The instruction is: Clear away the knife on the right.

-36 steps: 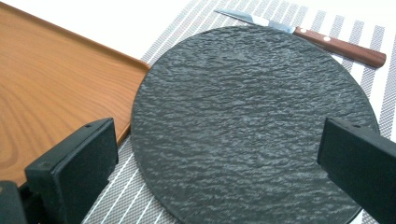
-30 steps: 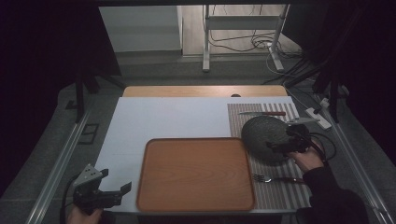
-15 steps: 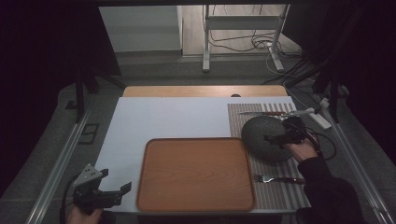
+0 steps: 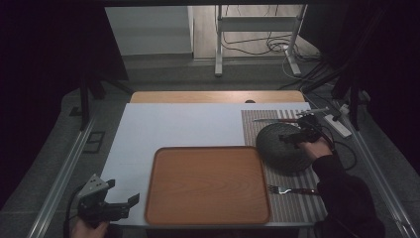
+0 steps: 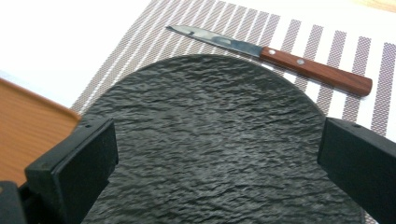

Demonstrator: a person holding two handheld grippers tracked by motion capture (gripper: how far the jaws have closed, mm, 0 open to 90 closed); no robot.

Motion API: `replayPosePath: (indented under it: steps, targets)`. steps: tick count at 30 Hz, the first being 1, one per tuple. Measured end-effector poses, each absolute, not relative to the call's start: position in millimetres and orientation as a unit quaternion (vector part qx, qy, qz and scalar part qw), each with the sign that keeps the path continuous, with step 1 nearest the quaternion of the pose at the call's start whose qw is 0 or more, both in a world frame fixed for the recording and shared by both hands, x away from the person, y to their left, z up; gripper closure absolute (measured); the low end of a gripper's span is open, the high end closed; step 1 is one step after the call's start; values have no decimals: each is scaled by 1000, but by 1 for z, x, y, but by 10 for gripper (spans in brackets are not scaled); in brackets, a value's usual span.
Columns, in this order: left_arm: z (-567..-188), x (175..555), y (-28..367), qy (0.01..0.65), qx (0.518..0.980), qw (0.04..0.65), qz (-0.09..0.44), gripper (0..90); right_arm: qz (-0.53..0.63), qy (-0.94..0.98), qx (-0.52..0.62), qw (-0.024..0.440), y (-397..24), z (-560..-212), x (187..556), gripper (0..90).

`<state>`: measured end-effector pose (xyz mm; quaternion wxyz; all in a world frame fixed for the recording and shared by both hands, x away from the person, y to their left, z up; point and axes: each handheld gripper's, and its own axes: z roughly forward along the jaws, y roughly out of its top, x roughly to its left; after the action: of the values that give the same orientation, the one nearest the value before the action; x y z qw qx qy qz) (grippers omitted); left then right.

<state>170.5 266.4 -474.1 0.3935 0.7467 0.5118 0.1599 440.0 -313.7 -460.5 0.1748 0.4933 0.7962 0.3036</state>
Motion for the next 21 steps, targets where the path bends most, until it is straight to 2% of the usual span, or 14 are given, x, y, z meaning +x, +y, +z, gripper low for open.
replayPosePath:
  steps: [21]
  targets:
    - [-474, 171, 267, 512, 747, 393, 158, 10, 276, 784, 527, 177, -320, -472, 488, 0]
